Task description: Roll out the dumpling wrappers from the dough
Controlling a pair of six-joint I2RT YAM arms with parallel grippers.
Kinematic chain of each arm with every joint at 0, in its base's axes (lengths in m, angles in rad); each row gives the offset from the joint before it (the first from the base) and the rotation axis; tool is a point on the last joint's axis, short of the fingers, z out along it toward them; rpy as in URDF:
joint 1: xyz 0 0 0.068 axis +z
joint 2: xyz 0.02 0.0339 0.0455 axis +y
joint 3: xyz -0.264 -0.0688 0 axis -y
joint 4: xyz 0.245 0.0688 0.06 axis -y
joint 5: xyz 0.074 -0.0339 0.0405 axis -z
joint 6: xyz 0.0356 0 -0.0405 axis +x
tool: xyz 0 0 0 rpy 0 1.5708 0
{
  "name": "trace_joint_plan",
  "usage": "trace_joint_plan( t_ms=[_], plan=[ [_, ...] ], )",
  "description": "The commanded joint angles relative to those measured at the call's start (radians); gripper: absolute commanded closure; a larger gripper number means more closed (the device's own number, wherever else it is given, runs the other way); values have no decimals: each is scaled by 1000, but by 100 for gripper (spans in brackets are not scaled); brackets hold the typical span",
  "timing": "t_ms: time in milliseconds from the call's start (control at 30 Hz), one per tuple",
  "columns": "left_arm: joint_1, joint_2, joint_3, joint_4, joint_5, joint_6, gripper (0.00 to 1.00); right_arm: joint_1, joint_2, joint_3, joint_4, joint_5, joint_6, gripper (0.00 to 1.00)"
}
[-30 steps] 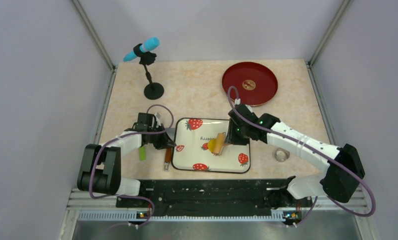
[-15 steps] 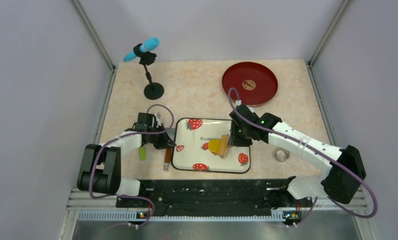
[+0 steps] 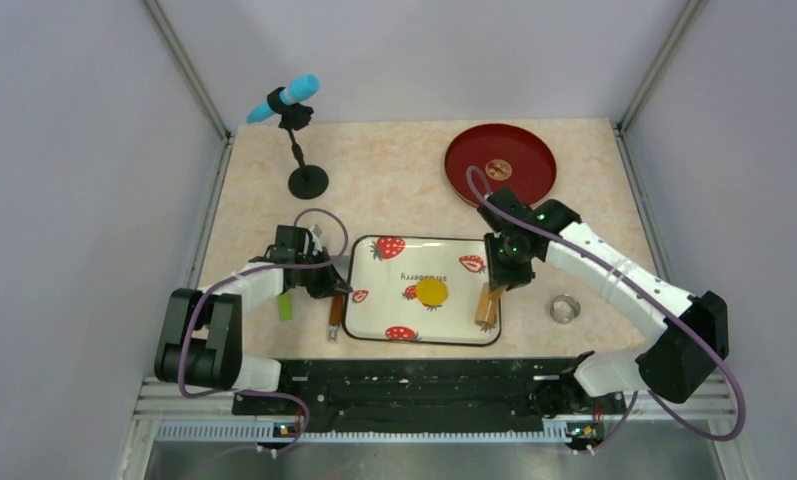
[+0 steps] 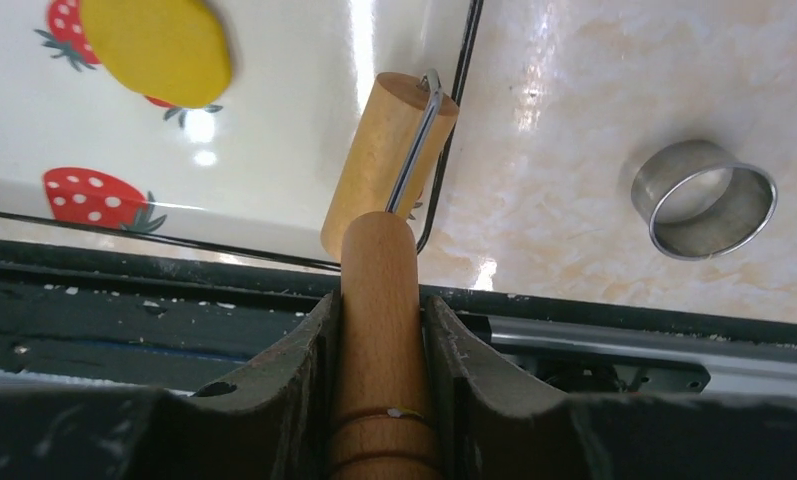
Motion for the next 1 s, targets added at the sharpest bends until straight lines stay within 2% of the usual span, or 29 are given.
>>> trace_joint_plan(
  t_ms=[0, 267, 433, 600, 967],
  plan=[
    [12, -4, -24, -13, -152, -15, 100, -26, -60, 133, 25, -54, -105, 100],
    [-56, -14, -64, 57, -110, -124, 100, -26, -23, 230, 186, -170, -177, 100],
    [-119, -15, -123, 167, -103, -241, 100, -21, 72, 263, 209, -202, -205, 100],
    [-182, 5, -167, 268, -138, -313, 100, 7, 125, 246, 215, -156, -248, 100],
    [-187, 36, -165, 284, -135, -291, 100, 15, 178, 230, 264, -68, -348, 100]
  ],
)
